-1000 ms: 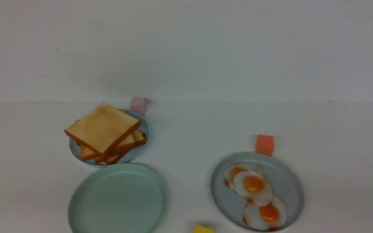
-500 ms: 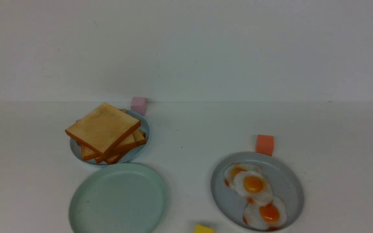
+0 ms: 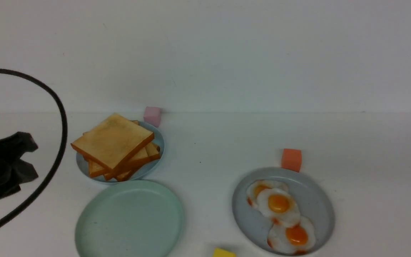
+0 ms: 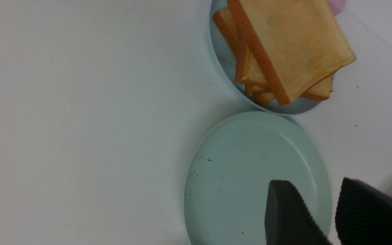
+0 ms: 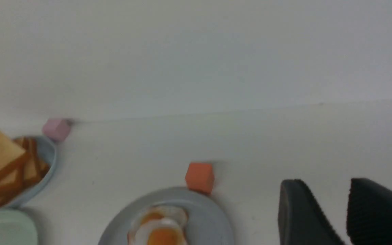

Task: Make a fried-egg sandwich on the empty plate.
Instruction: Use the left arm to grab a slice of bread

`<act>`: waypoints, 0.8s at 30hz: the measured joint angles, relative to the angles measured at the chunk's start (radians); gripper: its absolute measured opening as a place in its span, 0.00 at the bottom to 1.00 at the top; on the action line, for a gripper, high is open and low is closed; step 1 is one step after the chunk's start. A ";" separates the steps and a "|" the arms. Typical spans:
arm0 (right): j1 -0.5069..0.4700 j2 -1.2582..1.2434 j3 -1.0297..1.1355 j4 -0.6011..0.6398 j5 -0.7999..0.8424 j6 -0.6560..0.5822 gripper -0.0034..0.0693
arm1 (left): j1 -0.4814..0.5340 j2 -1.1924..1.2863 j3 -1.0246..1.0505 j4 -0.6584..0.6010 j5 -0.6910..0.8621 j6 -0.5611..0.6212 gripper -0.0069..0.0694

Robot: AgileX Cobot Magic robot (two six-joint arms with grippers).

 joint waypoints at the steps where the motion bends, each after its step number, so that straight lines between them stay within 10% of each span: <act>1: 0.017 0.010 0.002 0.005 0.010 -0.001 0.38 | 0.000 0.017 -0.001 -0.014 -0.001 0.000 0.40; 12: 0.153 0.156 0.002 0.336 0.163 -0.106 0.38 | 0.000 0.228 -0.130 -0.139 -0.035 0.119 0.40; 24: 0.189 0.349 -0.157 0.773 0.337 -0.656 0.38 | 0.189 0.457 -0.339 -0.342 0.154 0.453 0.41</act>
